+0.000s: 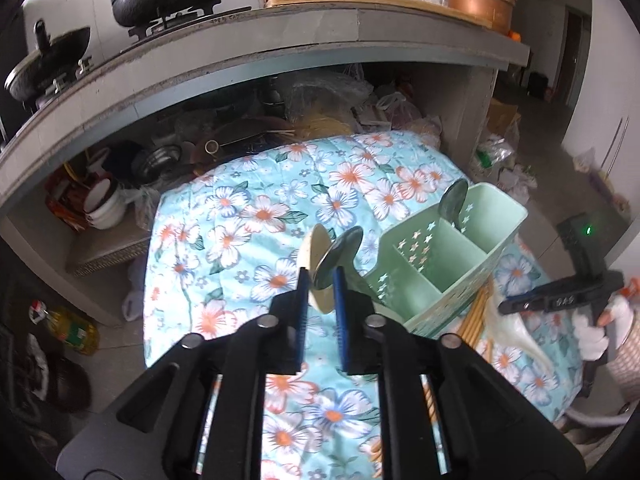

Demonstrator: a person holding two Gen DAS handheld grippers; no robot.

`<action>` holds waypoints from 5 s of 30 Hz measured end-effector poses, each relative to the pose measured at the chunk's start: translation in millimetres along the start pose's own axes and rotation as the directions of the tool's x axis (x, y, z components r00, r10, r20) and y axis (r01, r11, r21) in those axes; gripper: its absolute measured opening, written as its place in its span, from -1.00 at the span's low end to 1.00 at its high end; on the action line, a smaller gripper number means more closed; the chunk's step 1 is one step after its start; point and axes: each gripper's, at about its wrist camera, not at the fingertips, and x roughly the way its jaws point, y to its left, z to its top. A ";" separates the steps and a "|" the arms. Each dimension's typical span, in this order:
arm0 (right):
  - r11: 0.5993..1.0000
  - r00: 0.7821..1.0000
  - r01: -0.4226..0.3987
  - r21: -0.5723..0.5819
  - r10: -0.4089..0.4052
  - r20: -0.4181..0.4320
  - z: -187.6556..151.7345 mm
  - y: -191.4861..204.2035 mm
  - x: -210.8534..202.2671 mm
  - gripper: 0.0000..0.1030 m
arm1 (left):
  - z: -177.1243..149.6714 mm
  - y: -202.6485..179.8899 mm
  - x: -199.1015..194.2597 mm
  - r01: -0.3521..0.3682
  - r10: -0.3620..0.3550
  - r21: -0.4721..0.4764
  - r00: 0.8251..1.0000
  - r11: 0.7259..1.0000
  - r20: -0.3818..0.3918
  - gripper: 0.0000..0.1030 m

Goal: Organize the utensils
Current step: 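Lower the metal spoon into the green holder with the left tool and open it, then lower the white ladle into the green holder with the right tool and open, then move the right tool to the bamboo chopsticks and close on one chopstick, then lift the chopstick with the right tool while the left tool reaches the chopstick bundle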

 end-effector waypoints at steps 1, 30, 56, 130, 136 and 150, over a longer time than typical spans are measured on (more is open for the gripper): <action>1.000 1.000 0.002 -0.011 -0.002 0.009 -1.9 3.0 -2.2 -0.85 | -0.1 1.4 -0.2 0.004 -0.004 -0.010 1.000 1.000 0.005 -0.72; 0.899 0.642 0.362 -0.245 -0.050 0.765 66.5 186.8 -157.4 -0.94 | -91.1 38.1 -53.8 0.179 -0.089 -0.318 0.957 0.931 0.277 -0.34; 0.860 0.615 0.461 -0.218 -0.133 0.777 13.9 154.1 -100.6 -0.57 | -107.8 18.0 -26.6 0.223 -0.164 -0.288 0.963 0.931 0.216 -0.28; 0.940 0.963 0.020 0.341 -0.109 0.245 35.9 -25.9 -5.8 -0.52 | -124.2 -39.3 32.4 0.093 -0.100 -0.183 0.994 0.979 -0.031 0.33; 0.925 0.969 -0.006 0.380 -0.090 0.232 52.2 -29.8 7.9 -0.64 | -127.6 -32.3 31.1 0.089 -0.097 -0.201 0.995 0.975 -0.031 0.33; 0.924 0.984 -0.016 0.382 -0.053 0.170 -7.9 -26.9 -6.4 -0.84 | -133.8 -45.2 22.1 0.086 -0.091 -0.121 0.995 0.989 -0.033 0.33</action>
